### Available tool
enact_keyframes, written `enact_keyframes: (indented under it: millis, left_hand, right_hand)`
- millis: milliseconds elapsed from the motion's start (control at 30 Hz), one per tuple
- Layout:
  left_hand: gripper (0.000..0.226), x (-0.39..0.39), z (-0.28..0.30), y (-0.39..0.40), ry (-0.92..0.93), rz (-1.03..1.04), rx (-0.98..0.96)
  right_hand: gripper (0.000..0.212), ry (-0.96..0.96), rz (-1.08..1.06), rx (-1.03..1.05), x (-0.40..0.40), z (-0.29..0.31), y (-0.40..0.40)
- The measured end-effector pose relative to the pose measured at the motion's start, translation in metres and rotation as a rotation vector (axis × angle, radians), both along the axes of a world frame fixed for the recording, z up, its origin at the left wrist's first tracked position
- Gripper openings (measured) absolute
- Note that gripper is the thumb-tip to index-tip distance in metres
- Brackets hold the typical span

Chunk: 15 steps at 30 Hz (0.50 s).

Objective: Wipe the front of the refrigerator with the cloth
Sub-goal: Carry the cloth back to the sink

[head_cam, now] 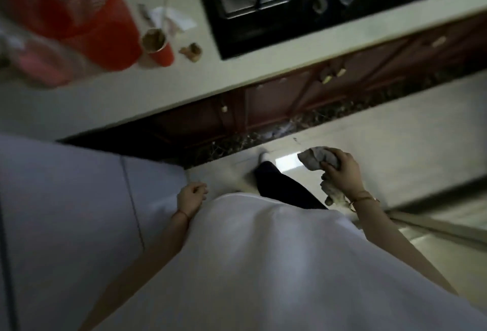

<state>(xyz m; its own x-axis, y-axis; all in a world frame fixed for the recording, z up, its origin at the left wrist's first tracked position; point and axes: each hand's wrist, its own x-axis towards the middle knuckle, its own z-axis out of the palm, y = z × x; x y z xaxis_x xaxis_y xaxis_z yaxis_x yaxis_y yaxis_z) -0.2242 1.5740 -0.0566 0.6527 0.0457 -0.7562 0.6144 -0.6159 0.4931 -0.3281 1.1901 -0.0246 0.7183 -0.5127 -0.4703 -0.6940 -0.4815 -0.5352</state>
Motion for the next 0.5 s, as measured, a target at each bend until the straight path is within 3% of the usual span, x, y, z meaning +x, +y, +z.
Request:
enact_keyframes:
  millis: [233, 500]
  left_hand:
    - [0.023, 0.054, 0.001, -0.103, 0.020, -0.359, -0.032]
    - [0.029, 0.077, 0.004, -0.269, -0.037, -0.709, 0.023]
  right_hand:
    - [0.039, 0.077, -0.451, 0.020, -0.129, -0.018, -0.003]
    - [0.038, 0.060, -0.824, 0.014, -0.192, -0.038, -0.048]
